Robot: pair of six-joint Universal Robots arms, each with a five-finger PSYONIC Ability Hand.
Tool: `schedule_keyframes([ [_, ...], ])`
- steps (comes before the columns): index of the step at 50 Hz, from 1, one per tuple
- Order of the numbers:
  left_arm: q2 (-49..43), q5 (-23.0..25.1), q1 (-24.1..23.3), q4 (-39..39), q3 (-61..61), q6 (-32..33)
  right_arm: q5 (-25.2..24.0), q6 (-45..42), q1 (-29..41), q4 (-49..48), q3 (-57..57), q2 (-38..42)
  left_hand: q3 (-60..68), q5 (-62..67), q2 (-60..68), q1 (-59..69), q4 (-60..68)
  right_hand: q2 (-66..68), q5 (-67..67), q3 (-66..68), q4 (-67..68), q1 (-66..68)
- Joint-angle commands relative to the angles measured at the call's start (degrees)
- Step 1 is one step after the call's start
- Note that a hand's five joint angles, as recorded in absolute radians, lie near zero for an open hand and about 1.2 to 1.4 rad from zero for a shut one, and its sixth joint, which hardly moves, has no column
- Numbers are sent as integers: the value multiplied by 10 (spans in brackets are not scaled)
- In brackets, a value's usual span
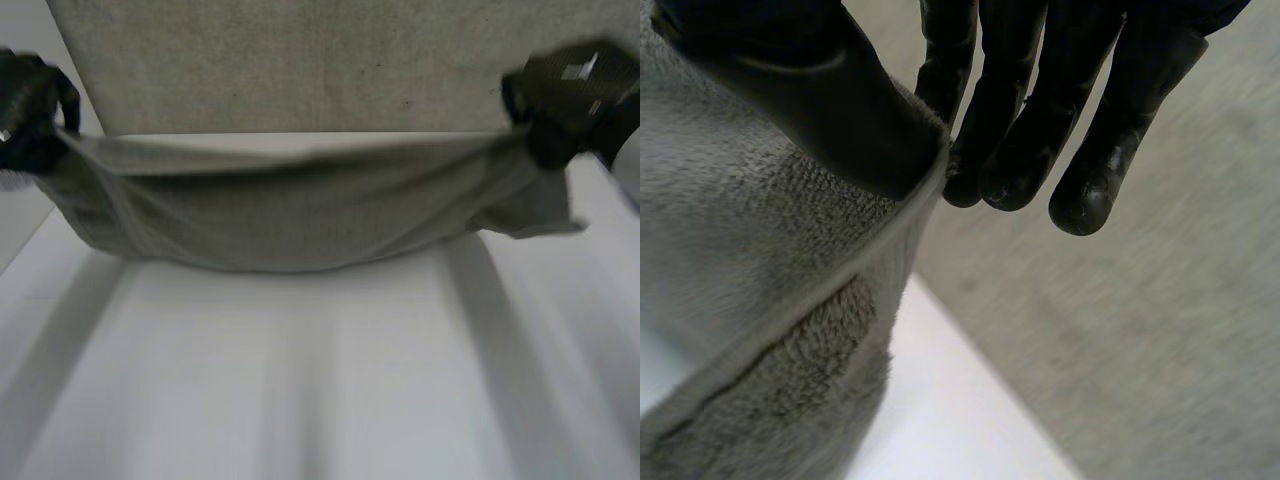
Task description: Fold the towel.
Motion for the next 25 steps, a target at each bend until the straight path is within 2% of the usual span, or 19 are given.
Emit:
schedule_keyframes([
  [1, -62, -4, 0, -26, 90, -97, 1, -5, -1, 93, -155, 56, 38, 56, 33, 70, 23, 50, 33, 39, 36, 41],
  [3, -98, -14, -10, -29, 109, -98, 6, -14, 9, 117, -204, 133, 38, 56, 33, 70, 23, 50, 33, 39, 36, 41],
  [5, -135, -34, -21, -34, 131, -97, 12, -25, 13, 128, -224, 165, 38, 56, 33, 70, 23, 50, 33, 39, 36, 41],
  [6, -178, -58, -41, -44, 157, -96, 12, -25, 14, 128, -224, 165, 38, 56, 33, 70, 23, 50, 33, 39, 36, 41],
  [7, -178, -58, -41, -44, 157, -96, 22, -41, 22, 135, -242, 196, 38, 56, 33, 70, 23, 50, 33, 39, 36, 41],
  [9, -277, -100, -74, -70, 234, -95, 38, -59, 36, 135, -259, 228, 38, 56, 33, 70, 23, 50, 33, 39, 36, 41],
  [10, -277, -101, -74, -70, 234, -95, 55, -72, 47, 134, -279, 262, 38, 56, 33, 70, 23, 50, 33, 39, 36, 41],
  [11, -323, -118, -85, -88, 278, -95, 73, -80, 60, 132, -307, 295, 38, 56, 33, 70, 23, 50, 33, 39, 36, 41],
  [14, -404, -146, -104, -120, 373, -91, 87, -81, 68, 124, -339, 325, 38, 56, 33, 70, 23, 50, 33, 39, 36, 41],
  [15, -404, -146, -105, -120, 374, -91, 95, -81, 72, 108, -372, 353, 38, 56, 33, 70, 23, 50, 33, 39, 36, 41],
  [17, -468, -176, -125, -136, 474, -82, 99, -83, 72, 87, -407, 380, 38, 56, 33, 70, 23, 50, 33, 39, 36, 41],
  [18, -468, -176, -125, -136, 475, -82, 100, -85, 72, 60, -442, 402, 38, 56, 33, 70, 23, 50, 33, 39, 36, 41],
  [19, -490, -196, -137, -137, 527, -80, 102, -87, 72, 30, -480, 423, 38, 56, 33, 70, 23, 50, 33, 39, 36, 41],
  [20, -507, -216, -148, -136, 581, -80, 102, -87, 72, 30, -480, 423, 38, 56, 33, 70, 23, 50, 33, 39, 36, 41],
  [21, -507, -217, -148, -136, 582, -80, 104, -88, 72, -2, -518, 437, 38, 56, 33, 70, 23, 50, 33, 39, 36, 41],
  [23, -526, -255, -162, -134, 686, -88, 102, -88, 72, -38, -549, 443, 38, 56, 33, 70, 23, 50, 33, 39, 36, 41],
  [24, -526, -255, -162, -134, 687, -88, 99, -88, 73, -79, -571, 443, 38, 56, 33, 70, 23, 50, 33, 39, 36, 41],
  [25, -527, -274, -169, -126, 726, -94, 99, -88, 73, -79, -571, 443, 38, 56, 33, 70, 23, 50, 33, 39, 36, 41],
])
